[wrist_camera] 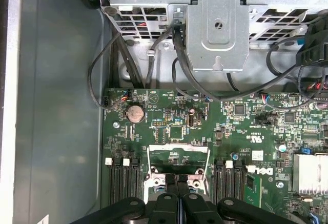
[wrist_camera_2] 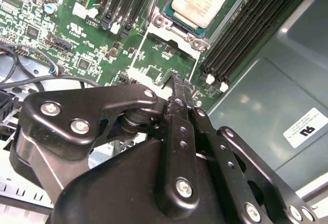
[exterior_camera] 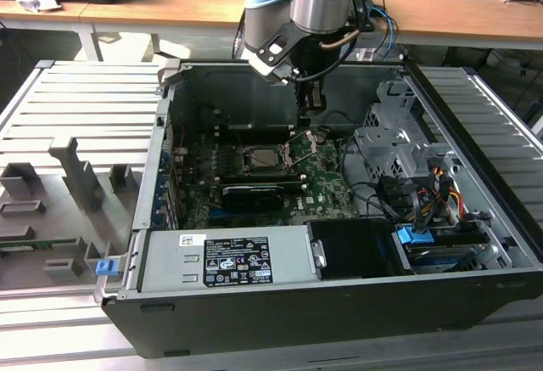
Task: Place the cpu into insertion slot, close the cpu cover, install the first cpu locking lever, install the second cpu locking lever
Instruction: 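Close the cpu cover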
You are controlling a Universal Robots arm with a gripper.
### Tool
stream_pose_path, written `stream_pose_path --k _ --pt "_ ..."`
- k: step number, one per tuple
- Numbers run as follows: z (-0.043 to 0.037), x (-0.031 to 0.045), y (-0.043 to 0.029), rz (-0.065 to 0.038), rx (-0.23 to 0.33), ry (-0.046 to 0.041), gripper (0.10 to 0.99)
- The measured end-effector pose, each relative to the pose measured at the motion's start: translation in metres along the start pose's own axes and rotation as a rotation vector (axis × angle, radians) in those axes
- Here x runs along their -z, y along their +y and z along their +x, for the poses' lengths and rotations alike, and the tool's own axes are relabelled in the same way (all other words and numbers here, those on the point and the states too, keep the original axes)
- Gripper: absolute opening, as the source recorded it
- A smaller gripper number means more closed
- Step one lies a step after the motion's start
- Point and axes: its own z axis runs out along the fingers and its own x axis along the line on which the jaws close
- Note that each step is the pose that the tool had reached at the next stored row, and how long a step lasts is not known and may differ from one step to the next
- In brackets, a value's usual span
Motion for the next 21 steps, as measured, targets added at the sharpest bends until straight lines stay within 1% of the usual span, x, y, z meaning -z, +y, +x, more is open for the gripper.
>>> stream_pose_path --k 8,10,17,18,19,21 --pt "0.0 -0.0003 0.0005 0.001 0.0 0.0003 0.106" --pt "-0.0003 -0.004 0.0053 0.001 0.0 0.0003 0.106" --pt "-0.0003 -0.0046 0.0061 0.001 0.0 0.0003 0.106" --pt "-0.0003 -0.0048 0.0073 0.001 0.0 0.0004 0.106" --pt "-0.0003 -0.0057 0.0113 0.001 0.0 0.0007 0.106" --pt "-0.0003 -0.0092 0.0163 0.001 0.006 0.0005 0.106"
